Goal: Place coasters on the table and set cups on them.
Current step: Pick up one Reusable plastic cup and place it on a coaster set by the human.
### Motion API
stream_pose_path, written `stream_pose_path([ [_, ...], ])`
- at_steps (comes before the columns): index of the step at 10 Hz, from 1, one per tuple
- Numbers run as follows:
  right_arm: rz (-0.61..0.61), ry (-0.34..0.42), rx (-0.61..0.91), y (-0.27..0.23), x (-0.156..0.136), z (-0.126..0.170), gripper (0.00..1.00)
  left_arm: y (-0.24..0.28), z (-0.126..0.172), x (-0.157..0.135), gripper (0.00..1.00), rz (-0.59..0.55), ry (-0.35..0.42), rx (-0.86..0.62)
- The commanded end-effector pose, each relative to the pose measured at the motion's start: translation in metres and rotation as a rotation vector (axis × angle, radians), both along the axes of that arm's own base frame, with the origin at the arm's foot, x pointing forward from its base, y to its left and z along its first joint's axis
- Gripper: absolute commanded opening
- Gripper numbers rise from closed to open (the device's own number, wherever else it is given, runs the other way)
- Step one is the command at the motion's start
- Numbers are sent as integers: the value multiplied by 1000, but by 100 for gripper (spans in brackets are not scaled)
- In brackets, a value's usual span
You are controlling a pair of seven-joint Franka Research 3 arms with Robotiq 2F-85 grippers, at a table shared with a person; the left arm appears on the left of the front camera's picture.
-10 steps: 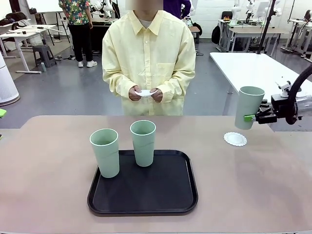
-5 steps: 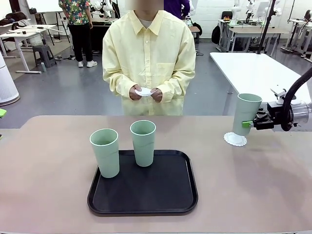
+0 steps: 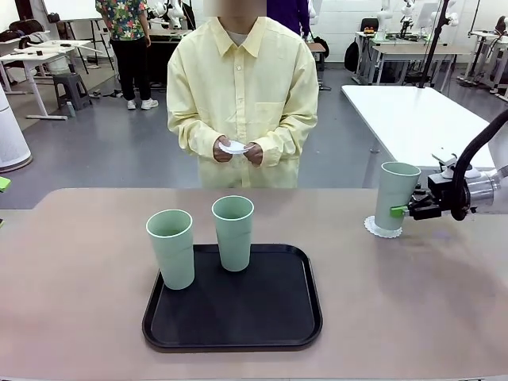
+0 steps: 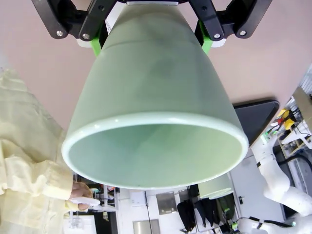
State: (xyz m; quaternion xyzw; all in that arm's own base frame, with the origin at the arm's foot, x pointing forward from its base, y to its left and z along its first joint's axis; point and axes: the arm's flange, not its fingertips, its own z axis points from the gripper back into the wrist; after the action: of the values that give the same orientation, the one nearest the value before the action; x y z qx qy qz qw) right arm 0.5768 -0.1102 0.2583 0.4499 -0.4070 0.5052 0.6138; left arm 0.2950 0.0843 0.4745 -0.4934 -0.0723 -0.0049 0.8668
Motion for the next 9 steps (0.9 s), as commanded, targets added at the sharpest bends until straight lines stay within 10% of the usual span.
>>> stream_pose_path([
  [1, 39, -32, -14, -3, 7, -3, 82, 2, -1, -1, 100, -7, -12, -1],
  [9, 76, -72, -35, 4, 15, -19, 82, 2, -1, -1, 100, -7, -12, -1],
])
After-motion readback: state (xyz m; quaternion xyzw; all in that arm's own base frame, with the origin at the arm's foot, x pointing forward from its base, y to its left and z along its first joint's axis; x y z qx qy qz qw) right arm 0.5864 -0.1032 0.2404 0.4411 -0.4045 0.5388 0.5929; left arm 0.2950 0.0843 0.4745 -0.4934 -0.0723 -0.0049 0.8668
